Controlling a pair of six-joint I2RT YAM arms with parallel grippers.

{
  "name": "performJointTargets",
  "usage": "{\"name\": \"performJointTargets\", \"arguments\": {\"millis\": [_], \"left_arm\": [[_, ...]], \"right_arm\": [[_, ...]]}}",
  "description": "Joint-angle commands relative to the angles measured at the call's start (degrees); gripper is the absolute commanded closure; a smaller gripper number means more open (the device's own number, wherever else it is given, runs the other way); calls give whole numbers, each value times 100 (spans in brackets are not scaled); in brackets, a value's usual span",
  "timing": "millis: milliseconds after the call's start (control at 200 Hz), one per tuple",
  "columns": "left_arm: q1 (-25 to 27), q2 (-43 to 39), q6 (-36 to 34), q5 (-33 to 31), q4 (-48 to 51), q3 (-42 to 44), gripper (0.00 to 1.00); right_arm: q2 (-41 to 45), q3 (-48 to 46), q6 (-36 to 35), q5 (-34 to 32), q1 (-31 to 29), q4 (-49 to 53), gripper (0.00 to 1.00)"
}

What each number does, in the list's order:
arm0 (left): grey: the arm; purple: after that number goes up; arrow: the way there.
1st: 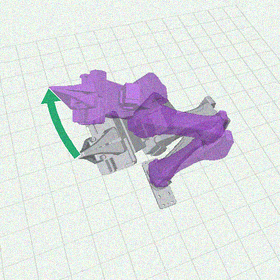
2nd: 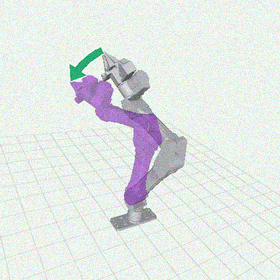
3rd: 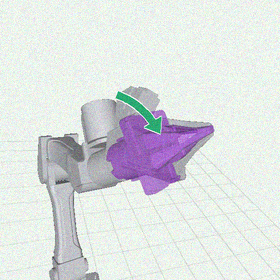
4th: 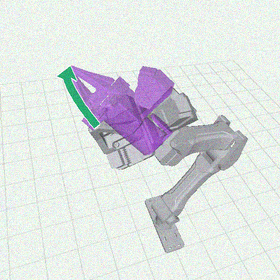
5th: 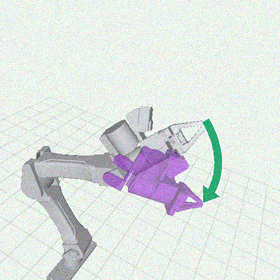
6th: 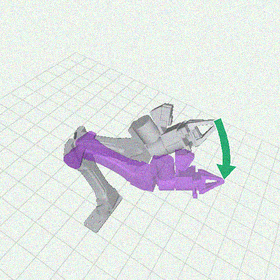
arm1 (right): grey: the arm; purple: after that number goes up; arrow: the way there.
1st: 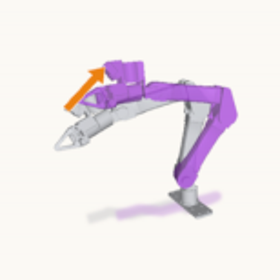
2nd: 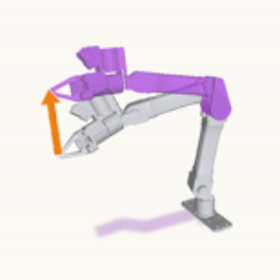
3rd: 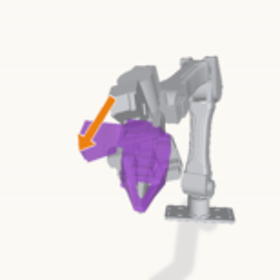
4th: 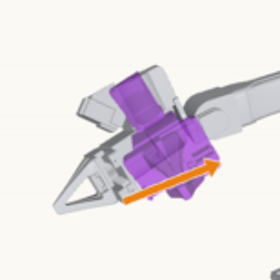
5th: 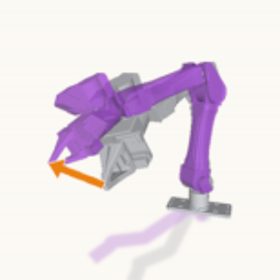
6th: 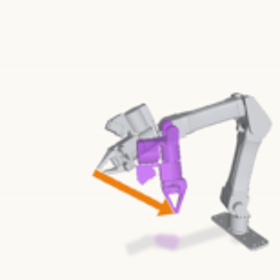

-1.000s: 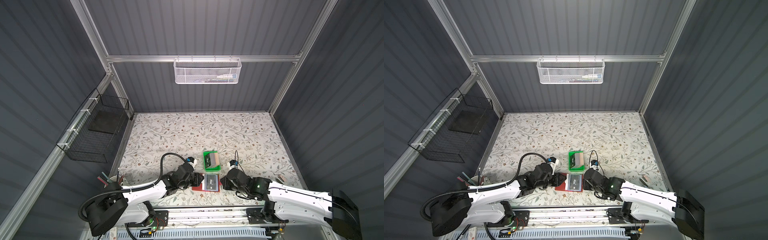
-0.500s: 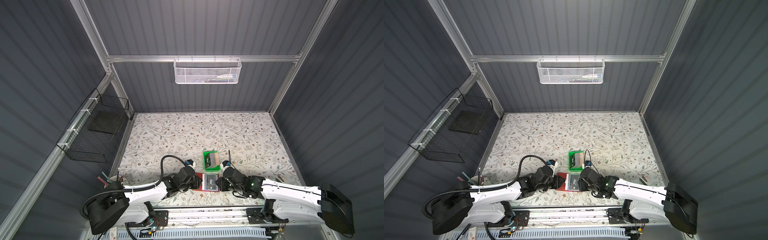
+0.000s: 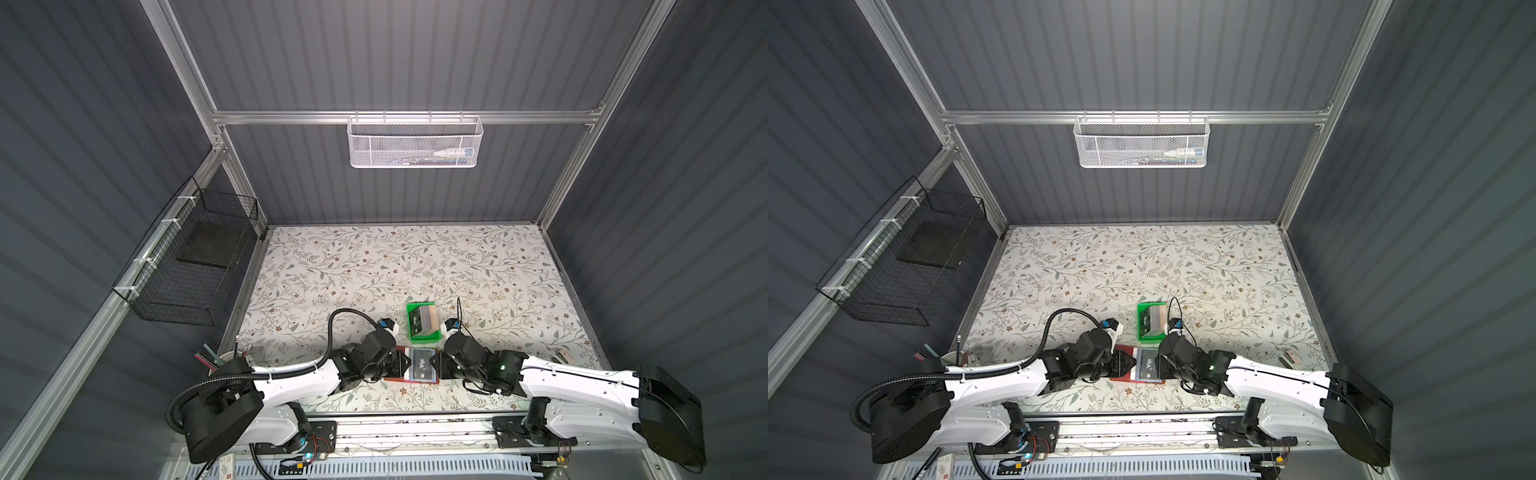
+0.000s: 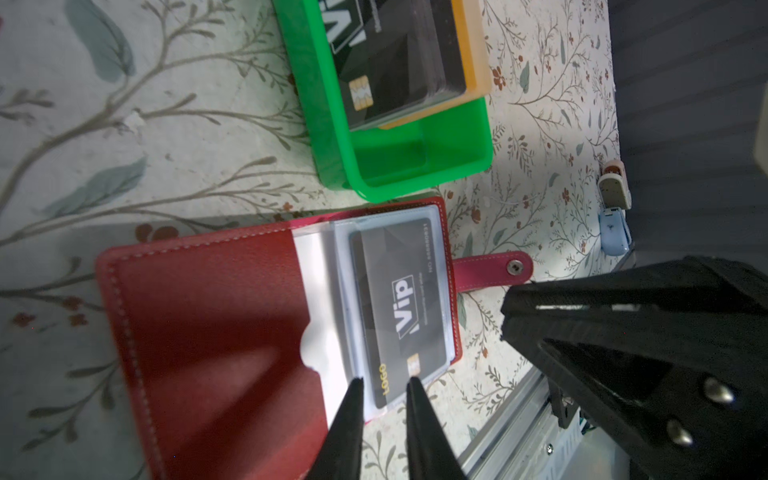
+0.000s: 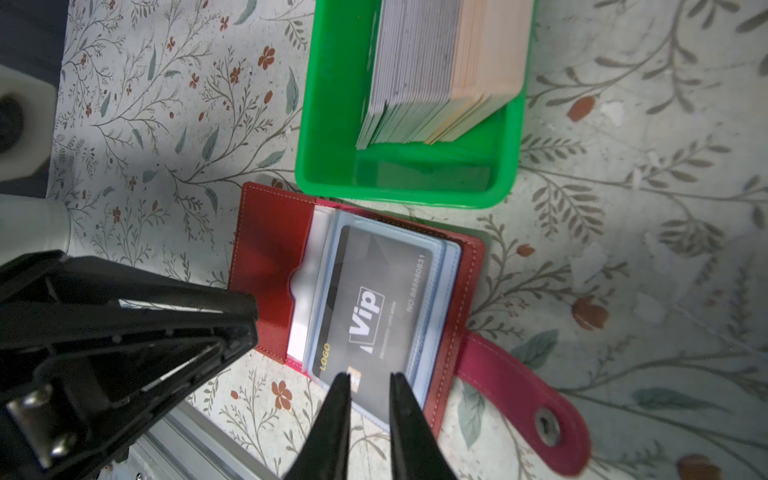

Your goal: Put the credit cards into the card holder

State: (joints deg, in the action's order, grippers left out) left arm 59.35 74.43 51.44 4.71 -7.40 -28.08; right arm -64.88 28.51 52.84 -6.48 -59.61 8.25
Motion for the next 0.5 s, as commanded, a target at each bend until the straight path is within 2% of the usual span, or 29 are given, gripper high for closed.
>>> {"name": "performJointTargets", "arguments": {"millis": [0,495], "left_arm": [[122,95,-38,49,-188,-67,79],[419,457,287,-162,-395,-84,82]], "right_arm": [[46,113,120,-155,27,187,79],[212,-105,579,-78,84,341,79]]}}
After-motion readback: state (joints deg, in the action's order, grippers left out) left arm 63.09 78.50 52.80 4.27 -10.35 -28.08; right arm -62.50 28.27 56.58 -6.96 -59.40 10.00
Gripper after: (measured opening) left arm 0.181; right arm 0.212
